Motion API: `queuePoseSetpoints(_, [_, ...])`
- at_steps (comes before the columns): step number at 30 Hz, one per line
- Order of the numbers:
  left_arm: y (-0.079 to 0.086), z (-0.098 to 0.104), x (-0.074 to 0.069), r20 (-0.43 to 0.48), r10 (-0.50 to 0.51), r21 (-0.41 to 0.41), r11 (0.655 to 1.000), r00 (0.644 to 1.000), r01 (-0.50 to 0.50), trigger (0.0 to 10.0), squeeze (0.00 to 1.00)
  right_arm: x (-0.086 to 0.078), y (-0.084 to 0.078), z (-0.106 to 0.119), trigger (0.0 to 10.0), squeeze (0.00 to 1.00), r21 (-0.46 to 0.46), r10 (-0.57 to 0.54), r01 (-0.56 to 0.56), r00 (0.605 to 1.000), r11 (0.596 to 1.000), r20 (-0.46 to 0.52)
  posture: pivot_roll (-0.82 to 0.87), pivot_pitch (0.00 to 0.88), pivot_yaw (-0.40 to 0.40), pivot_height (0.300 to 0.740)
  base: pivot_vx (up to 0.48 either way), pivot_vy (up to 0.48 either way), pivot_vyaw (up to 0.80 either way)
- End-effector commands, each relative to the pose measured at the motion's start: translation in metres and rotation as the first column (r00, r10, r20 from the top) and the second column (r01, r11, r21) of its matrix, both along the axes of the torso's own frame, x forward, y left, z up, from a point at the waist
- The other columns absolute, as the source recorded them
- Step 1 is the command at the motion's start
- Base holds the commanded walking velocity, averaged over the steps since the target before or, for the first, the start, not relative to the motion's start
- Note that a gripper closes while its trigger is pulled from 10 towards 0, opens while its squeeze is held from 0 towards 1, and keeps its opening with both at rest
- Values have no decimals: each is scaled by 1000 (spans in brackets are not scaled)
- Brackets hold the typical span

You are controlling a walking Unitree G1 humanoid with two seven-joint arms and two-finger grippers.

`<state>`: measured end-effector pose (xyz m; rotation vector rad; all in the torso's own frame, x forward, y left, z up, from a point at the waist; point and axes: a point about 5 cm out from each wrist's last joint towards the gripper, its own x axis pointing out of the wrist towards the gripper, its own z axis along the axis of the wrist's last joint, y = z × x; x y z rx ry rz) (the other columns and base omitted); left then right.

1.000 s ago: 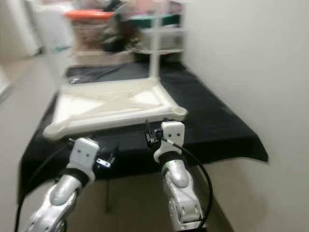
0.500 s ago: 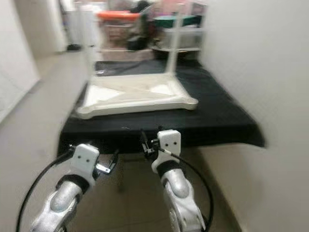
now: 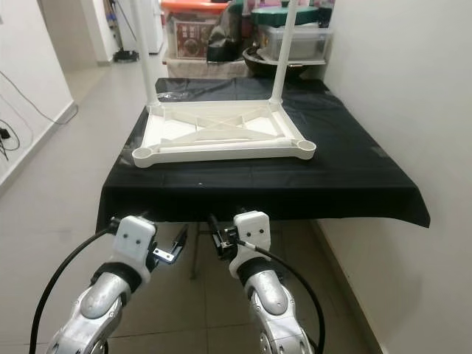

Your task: Building children table

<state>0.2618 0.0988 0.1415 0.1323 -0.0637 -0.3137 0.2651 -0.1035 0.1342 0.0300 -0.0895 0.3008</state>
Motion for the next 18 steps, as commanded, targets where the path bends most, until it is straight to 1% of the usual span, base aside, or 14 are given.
queuePoseSetpoints(1, [0, -5, 1, -25, -12, 1, 1000, 1000, 12, 10000, 0, -1, 0, -3, 10000, 0, 13, 2, -2, 1000, 1000, -24, 23, 32, -27, 740, 0, 0, 0])
queuePoseSetpoints(3, [-2, -7, 1, -36, -14, -4, 1000, 999, 14, 10000, 0, -2, 0, -4, 10000, 0, 20, 6, -6, 1000, 1000, -29, 21, 30, -25, 740, 0, 0, 0])
queuePoseSetpoints(4, [-6, -11, -4, -64, -20, -20, 1000, 998, 19, 10000, 0, -4, -1, -6, 10000, 0, 21, 9, -8, 999, 1000, -33, 20, 30, -26, 740, 0, 0, 0])
queuePoseSetpoints(6, [-8, -13, -7, -76, -23, -29, 999, 997, 21, 10000, 0, -5, 0, -6, 10000, 0, 8, 16, -16, 999, 1000, -32, 20, 28, -30, 740, 0, 0, 206])
queuePoseSetpoints(7, [-10, -15, -9, -91, -23, -42, 999, 996, 20, 10000, 0, -5, 1, -6, 10000, 0, -8, 25, -26, 999, 1000, -26, 20, 28, -30, 740, 0, 0, 800])
queuePoseSetpoints(8, [-10, -15, -9, -91, -23, -42, 999, 996, 20, 10000, 0, -5, 1, -6, 10000, 0, -8, 25, -26, 999, 1000, -26, 20, 28, -30, 740, 0, 0, 800])
queuePoseSetpoints(10, [-12, -19, -13, -119, -26, -45, 999, 992, 21, 10000, 0, -6, 4, -6, 10000, 0, -33, 41, -42, 999, 999, -23, 22, 27, -33, 740, 0, 0, 800])
queuePoseSetpoints(14, [-13, -25, -18, -169, -25, -63, 998, 985, 15, 10000, 0, -6, 3, -6, 10000, 0, -29, 40, -40, 999, 999, -27, 21, 35, -36, 740, 0, 0, 800])
queuePoseSetpoints(17, [-11, -34, -23, -201, -8, -28, 1000, 980, 2, 10000, 0, -4, 0, -7, 10000, 0, -2, 15, -15, 999, 1000, -45, 19, 40, -40, 740, 0, 0, 0])
queuePoseSetpoints(18, [-11, -34, -23, -201, -8, -28, 1000, 980, 2, 10000, 0, -4, 0, -7, 10000, 0, -2, 15, -15, 999, 1000, -45, 19, 40, -40, 740, 0, 0, 0])
